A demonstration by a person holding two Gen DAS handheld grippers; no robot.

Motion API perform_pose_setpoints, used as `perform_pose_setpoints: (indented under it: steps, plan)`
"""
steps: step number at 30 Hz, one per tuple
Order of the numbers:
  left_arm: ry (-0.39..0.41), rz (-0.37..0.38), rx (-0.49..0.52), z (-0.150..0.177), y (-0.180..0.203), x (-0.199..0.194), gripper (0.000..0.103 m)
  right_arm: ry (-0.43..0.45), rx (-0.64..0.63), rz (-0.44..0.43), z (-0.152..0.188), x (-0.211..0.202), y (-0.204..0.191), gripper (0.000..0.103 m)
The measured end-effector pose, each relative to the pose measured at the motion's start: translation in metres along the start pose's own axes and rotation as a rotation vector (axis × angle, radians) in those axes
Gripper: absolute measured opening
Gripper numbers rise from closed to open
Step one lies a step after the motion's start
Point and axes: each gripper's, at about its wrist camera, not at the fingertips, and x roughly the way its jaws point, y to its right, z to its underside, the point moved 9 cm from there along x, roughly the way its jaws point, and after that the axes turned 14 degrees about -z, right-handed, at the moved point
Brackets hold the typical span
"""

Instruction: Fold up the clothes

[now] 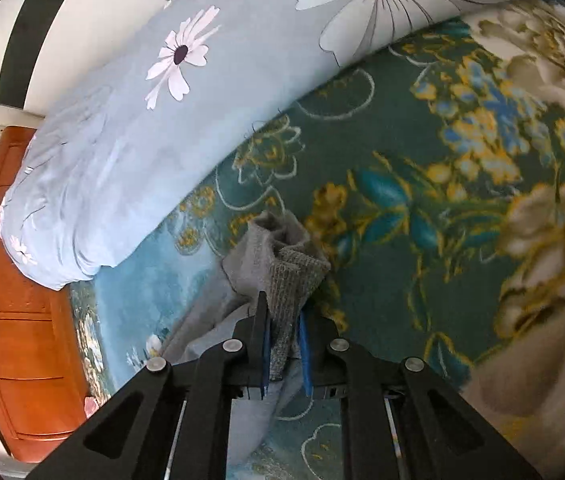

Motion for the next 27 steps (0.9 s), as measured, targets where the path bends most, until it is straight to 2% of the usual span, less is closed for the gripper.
perform_pose_setpoints:
  steps: [2,3,6,8,10,12,15,21,24,27]
  plan:
    - [0.013,-0.025,-0.028,-0.008,-0.006,-0.007,0.035,0.006,-0.061,0.014,0.000,-0.005,-0.017,0.012]
    - [0.019,-0.061,-0.067,-0.010,-0.013,-0.014,0.036,0.008,-0.101,0.024,-0.001,-0.007,-0.027,0.013]
    - [0.021,-0.156,-0.208,-0.024,-0.034,-0.029,0.038,0.041,-0.327,0.065,0.009,-0.015,-0.080,0.013]
    - [0.027,-0.124,-0.315,-0.034,-0.034,-0.038,0.039,0.052,-0.468,0.065,0.025,-0.010,-0.115,0.013]
    - [0.047,-0.077,-0.401,-0.040,-0.027,-0.056,0.044,0.035,-0.564,0.021,0.049,-0.003,-0.152,0.013]
    - [0.065,-0.060,-0.411,-0.043,-0.016,-0.064,0.050,0.002,-0.615,-0.039,0.077,0.011,-0.181,0.013]
    - [0.071,-0.067,-0.383,-0.038,-0.010,-0.067,0.052,-0.062,-0.677,-0.129,0.124,0.041,-0.216,0.013]
    - [0.043,-0.064,-0.411,-0.013,-0.041,-0.066,0.052,-0.266,-0.724,-0.235,0.229,0.110,-0.253,0.013]
    - [0.033,-0.067,-0.437,-0.006,-0.059,-0.061,0.052,-0.370,-0.746,-0.250,0.275,0.144,-0.255,0.013]
    - [0.021,-0.064,-0.465,0.000,-0.076,-0.056,0.052,-0.432,-0.761,-0.201,0.305,0.168,-0.246,0.014]
